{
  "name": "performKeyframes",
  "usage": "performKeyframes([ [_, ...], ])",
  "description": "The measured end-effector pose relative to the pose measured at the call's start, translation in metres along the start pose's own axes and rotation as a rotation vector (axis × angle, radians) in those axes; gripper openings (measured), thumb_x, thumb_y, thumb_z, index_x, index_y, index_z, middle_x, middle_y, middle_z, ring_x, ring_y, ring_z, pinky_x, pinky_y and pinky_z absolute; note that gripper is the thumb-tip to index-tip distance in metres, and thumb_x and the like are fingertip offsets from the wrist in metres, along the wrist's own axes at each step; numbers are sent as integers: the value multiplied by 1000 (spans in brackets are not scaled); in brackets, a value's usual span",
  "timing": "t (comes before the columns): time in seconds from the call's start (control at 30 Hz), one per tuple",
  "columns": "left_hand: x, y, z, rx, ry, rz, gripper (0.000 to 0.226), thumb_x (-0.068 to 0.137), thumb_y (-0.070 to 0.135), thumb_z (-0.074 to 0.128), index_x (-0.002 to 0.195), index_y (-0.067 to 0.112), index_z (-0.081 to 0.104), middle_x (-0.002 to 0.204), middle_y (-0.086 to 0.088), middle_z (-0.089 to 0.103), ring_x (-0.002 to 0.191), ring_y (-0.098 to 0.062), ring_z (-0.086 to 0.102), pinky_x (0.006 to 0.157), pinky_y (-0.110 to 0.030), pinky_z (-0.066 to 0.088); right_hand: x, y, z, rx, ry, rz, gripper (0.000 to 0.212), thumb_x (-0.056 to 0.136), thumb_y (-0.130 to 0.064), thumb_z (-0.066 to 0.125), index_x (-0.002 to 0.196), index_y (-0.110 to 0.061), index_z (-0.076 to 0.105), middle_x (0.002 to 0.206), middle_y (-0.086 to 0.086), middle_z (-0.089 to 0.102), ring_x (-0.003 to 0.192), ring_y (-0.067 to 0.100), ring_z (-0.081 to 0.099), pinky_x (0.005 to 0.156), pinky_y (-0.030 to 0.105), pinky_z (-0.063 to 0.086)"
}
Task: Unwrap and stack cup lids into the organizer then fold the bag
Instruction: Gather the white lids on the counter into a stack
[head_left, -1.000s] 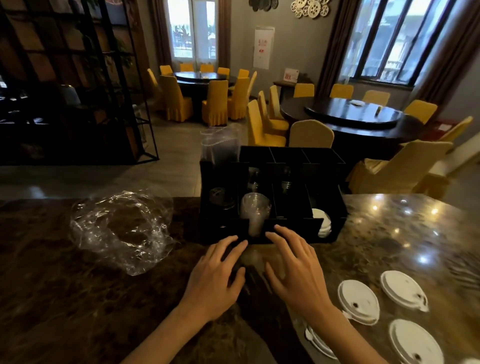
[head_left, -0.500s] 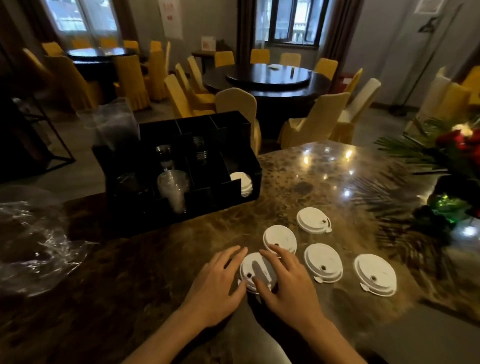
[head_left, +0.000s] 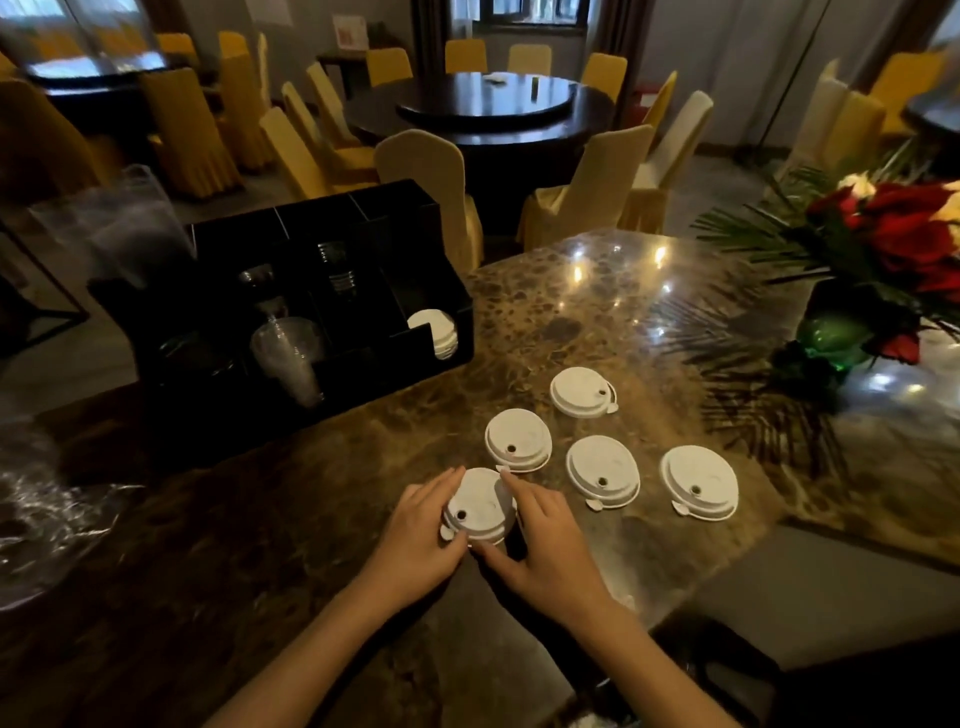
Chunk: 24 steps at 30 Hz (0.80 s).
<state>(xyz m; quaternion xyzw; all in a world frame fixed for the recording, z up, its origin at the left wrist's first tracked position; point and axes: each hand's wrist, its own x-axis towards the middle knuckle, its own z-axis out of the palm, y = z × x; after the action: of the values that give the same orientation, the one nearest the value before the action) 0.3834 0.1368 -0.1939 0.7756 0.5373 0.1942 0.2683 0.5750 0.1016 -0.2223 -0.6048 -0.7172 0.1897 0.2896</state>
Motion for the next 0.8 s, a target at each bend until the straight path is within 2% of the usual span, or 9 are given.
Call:
performKeyframes([
  [0.17, -6, -4, -5, -64, -1, 11, 72, 87, 21, 74, 152, 18, 42, 149, 2, 51, 131, -16, 44, 110, -36, 43, -4, -9, 5, 30, 33, 52, 82, 85, -63, 71, 150, -18, 47, 143, -7, 58, 127, 13, 50, 102, 15, 32],
  [0.37, -19, -11, -10, -172, 36, 21, 72, 80, 20, 82, 145, 19, 50, 140, 4, 56, 127, -14, 49, 107, -37, 47, -17, -25, 5, 55, 56, 65, 77, 81, -65, 74, 142, -23, 52, 134, -12, 60, 119, 7, 52, 94, 3, 31],
  [0.47, -26, -15, -16, -246, 19, 21, 77, 78, 22, 86, 146, 19, 50, 138, 5, 54, 127, -9, 51, 105, -28, 49, -24, -33, 4, 59, 71, 62, 71, 81, -60, 77, 138, -25, 54, 129, -14, 60, 116, 5, 51, 93, 5, 36],
  [0.57, -33, -20, -20, -329, -1, 33, 80, 74, 23, 89, 145, 20, 51, 134, 8, 54, 122, -5, 54, 97, -16, 50, -33, -42, 3, 71, 91, 78, 66, 79, -57, 78, 133, -26, 56, 126, -16, 59, 115, 3, 52, 92, 13, 45],
  [0.8, -36, -23, -26, -453, -73, 102, 79, 70, 35, 91, 140, 30, 55, 129, 17, 55, 117, 5, 56, 98, -17, 51, -51, -53, -11, 76, 146, 88, 64, 76, -58, 78, 131, -35, 54, 125, -25, 56, 118, 4, 55, 94, 14, 46],
])
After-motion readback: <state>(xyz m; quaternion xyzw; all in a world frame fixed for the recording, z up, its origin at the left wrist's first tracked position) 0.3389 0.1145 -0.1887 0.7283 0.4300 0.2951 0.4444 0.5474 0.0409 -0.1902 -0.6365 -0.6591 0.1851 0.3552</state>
